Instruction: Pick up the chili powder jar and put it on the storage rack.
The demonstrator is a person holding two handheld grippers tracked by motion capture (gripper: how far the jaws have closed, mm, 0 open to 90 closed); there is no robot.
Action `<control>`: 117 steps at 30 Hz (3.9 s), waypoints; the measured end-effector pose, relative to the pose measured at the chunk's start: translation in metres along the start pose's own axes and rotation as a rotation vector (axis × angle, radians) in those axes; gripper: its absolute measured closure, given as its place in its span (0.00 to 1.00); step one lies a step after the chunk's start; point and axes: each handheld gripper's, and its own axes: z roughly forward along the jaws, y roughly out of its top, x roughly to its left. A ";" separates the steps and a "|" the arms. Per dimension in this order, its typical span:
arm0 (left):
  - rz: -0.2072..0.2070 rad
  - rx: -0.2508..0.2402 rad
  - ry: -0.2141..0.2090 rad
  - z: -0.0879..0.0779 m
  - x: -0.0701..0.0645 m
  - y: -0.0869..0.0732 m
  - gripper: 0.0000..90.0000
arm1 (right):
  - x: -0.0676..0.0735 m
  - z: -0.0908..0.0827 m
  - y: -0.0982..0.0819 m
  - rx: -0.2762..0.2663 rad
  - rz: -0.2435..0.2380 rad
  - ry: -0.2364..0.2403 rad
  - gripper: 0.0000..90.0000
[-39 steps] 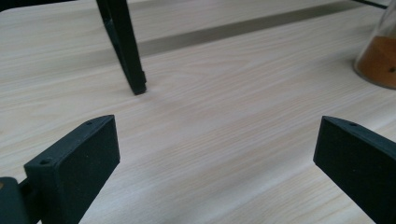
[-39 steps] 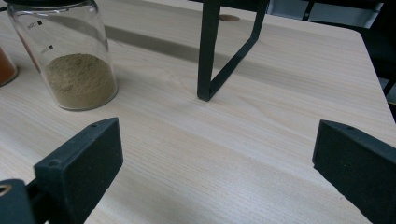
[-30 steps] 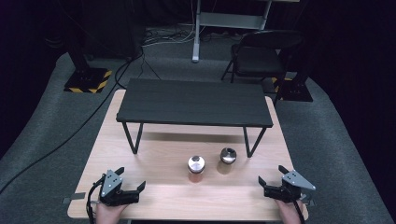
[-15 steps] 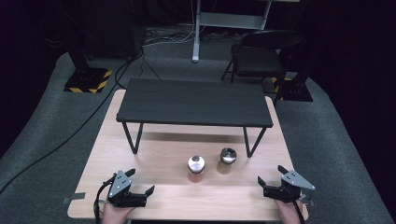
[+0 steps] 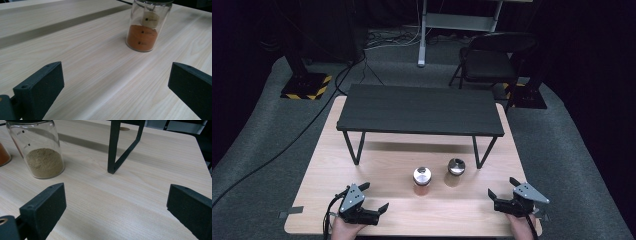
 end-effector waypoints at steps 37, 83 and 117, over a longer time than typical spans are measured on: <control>0.032 0.055 -0.083 0.073 -0.029 0.037 0.04 | -0.001 0.000 0.002 0.012 0.009 0.019 0.05; 0.080 0.119 -0.045 0.129 -0.051 0.069 0.35 | -0.002 0.000 0.002 0.012 0.015 0.026 0.05; 0.105 -0.034 -0.035 0.074 -0.039 0.114 0.36 | -0.001 0.000 0.002 0.012 0.013 0.026 0.05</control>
